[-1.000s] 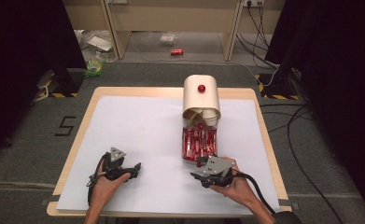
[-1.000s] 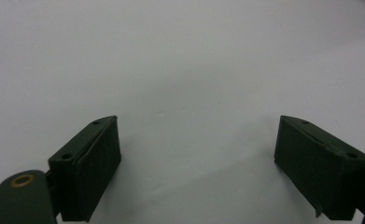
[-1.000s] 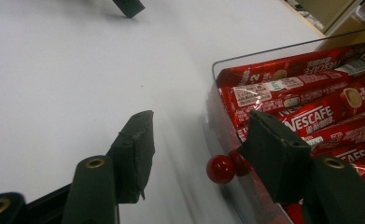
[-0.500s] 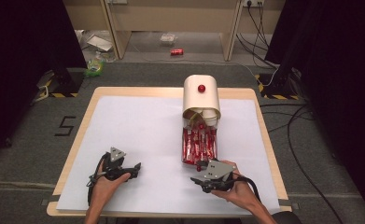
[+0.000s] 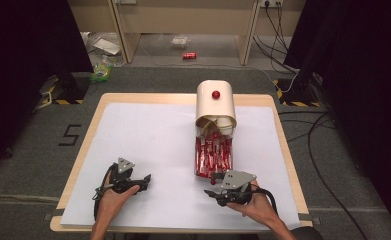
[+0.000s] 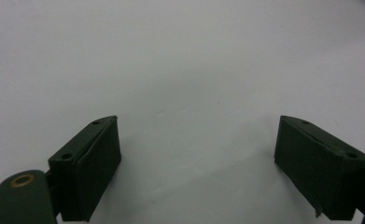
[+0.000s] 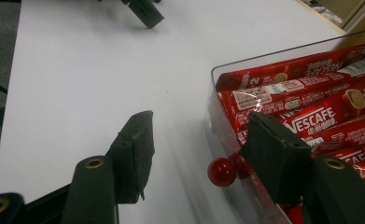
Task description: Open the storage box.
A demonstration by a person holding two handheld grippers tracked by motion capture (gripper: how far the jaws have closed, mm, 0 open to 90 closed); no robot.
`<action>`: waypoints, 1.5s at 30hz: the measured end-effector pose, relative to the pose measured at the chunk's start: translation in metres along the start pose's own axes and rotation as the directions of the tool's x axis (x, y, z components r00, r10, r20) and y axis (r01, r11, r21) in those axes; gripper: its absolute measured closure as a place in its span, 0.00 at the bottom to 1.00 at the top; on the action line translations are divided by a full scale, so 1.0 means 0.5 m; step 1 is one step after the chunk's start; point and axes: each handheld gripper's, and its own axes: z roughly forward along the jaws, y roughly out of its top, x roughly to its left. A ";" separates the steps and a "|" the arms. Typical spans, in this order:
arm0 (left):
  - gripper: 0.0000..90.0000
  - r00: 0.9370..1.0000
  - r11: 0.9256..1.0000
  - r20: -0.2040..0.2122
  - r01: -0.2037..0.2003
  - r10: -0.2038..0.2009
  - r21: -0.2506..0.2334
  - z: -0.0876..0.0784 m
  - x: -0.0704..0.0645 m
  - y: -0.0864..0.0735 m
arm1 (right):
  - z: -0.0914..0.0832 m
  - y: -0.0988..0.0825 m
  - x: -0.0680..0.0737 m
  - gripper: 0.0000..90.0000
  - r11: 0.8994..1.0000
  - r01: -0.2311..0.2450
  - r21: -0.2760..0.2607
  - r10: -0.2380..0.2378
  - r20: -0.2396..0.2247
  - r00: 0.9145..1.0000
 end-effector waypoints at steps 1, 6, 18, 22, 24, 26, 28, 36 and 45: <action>0.15 1.000 1.000 0.002 0.001 -0.001 -0.001 0.000 0.000 0.000 | -0.003 0.003 -0.002 0.45 1.000 0.001 -0.013 -0.001 0.012 1.000; 0.15 1.000 1.000 -0.001 -0.001 0.001 0.000 0.000 0.000 0.000 | -0.029 0.019 -0.016 0.49 0.993 -0.065 -0.097 0.070 0.052 0.996; 0.15 1.000 1.000 0.000 -0.001 0.001 0.001 0.000 0.000 0.000 | -0.034 0.015 -0.044 0.53 0.990 -0.112 -0.086 0.123 0.129 0.984; 0.15 1.000 1.000 -0.001 -0.002 0.002 0.000 0.000 -0.001 0.000 | -0.029 0.016 -0.049 0.54 0.989 -0.124 -0.077 0.135 0.163 0.977; 0.15 1.000 1.000 -0.002 -0.002 0.002 0.001 0.000 -0.001 0.000 | -0.027 0.016 -0.052 0.53 0.988 -0.139 -0.066 0.149 0.179 0.972; 0.15 1.000 1.000 -0.001 -0.002 0.002 0.001 0.000 -0.001 0.000 | -0.024 0.015 -0.056 0.53 0.987 -0.153 -0.058 0.161 0.201 0.966; 0.15 1.000 1.000 -0.001 -0.001 0.001 0.000 0.000 -0.001 0.000 | -0.022 0.016 -0.059 0.53 0.986 -0.156 -0.052 0.164 0.210 0.964; 0.15 1.000 1.000 -0.003 -0.007 0.007 0.005 0.001 -0.001 0.001 | -0.013 0.028 -0.070 0.53 0.986 -0.158 -0.044 0.164 0.221 0.961; 0.15 1.000 1.000 -0.004 -0.007 0.007 0.007 0.001 -0.001 0.001 | 0.008 0.043 -0.086 0.54 0.981 -0.192 -0.032 0.194 0.226 0.955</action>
